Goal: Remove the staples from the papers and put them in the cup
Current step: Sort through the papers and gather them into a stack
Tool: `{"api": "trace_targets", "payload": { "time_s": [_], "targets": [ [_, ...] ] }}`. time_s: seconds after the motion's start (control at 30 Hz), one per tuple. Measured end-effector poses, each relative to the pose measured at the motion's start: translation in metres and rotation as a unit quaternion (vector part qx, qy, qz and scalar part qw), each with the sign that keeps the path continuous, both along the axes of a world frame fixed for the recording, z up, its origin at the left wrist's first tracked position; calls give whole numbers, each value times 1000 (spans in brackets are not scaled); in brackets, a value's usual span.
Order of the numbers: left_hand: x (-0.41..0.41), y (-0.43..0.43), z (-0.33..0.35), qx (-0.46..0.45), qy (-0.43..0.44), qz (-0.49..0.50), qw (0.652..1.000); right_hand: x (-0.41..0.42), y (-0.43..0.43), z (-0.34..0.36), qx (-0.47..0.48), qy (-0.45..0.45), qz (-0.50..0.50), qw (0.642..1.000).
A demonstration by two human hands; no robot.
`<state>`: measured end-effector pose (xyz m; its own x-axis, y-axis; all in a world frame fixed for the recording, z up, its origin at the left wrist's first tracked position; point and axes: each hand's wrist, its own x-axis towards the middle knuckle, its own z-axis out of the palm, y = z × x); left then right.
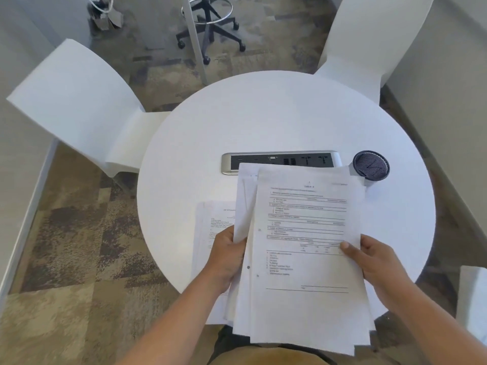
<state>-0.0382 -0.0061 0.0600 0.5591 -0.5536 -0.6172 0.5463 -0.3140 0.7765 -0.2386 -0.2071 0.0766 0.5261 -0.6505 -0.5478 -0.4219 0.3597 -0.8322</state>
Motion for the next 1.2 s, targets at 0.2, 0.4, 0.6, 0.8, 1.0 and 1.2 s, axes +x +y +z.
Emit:
{"api": "trace_targets", "payload": {
  "time_s": [0.2,0.4,0.6,0.8,1.0,1.2],
  "targets": [
    [3,1,-2,-4,-24,18,1000,-11,6,-5,-72,54,-33,995],
    [10,8,-9,10,-38,33,999,-28,-3,11,-76,33,-81,993],
    [9,7,-8,18,-33,17,999,-20,-13,31,-28,-33,-80,996],
    [1,-8,11,-1,-18,-39,999,9,-8,22,-13,-79,-6,997],
    [-5,-10,21,-9,22,-59,998,5,6,2,51,-48,80,994],
    [-8,0,17,-9,5,-79,997,-2,12,-11,17,-25,-10,999]
  ]
}}
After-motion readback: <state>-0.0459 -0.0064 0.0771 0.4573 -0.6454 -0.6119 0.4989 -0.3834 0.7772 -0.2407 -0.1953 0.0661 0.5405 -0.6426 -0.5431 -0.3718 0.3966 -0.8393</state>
